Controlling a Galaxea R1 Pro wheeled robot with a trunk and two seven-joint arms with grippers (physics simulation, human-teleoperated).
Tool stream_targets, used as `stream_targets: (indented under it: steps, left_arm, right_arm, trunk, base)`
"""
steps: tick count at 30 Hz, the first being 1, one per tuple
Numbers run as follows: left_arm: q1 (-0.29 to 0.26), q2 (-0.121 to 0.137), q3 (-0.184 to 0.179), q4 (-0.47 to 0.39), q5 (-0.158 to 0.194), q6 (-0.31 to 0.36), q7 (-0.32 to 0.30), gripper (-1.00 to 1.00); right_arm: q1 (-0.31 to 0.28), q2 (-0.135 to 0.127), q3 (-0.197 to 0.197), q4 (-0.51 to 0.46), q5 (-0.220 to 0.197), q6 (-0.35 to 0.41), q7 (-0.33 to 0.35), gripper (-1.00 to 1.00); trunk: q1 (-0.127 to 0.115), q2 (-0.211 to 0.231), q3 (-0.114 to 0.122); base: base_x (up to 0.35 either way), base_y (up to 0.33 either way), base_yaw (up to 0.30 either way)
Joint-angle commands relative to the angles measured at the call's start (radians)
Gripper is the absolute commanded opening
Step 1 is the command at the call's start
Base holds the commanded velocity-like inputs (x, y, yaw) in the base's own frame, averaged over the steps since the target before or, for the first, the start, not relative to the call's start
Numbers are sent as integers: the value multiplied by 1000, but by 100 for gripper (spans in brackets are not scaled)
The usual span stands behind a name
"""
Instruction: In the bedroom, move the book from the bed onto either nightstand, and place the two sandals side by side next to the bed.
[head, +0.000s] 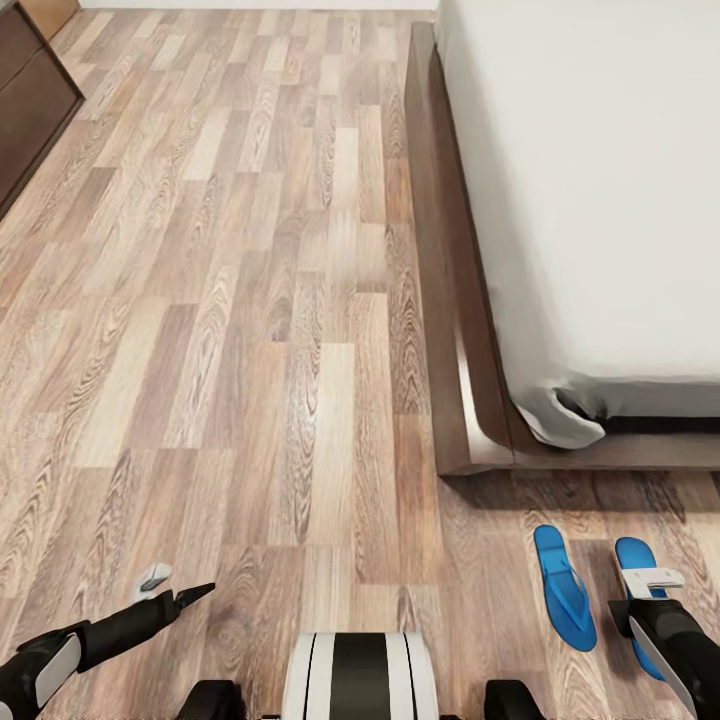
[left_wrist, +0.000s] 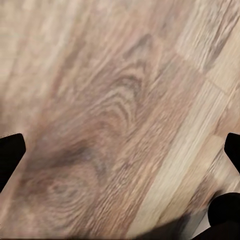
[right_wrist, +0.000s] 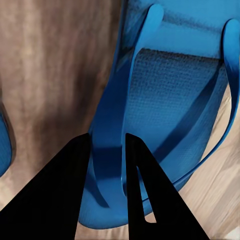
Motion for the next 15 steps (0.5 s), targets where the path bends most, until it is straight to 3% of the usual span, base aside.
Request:
stream_targets:
  steps: [1,6,15]
  left_arm:
    - [0,0,0,0,6,11,-2,100]
    - [0,0,0,0,6,11,-2,100]
    - [0,1,1,0,6,10,-2,100]
  right_arm:
    - [0,-2,6,-1,-10,4,-10,-100]
    - [0,-2,6,-2,-9,4,-10,-100]
    - [0,-2,6,-2,-9,4,-10,-100]
  trunk:
    - [0,-1,-5]
    - [2,-2,-24]
    - [2,-2,-24]
  base:
    - [0,0,0]
    - [0,0,0]
    - [0,0,0]
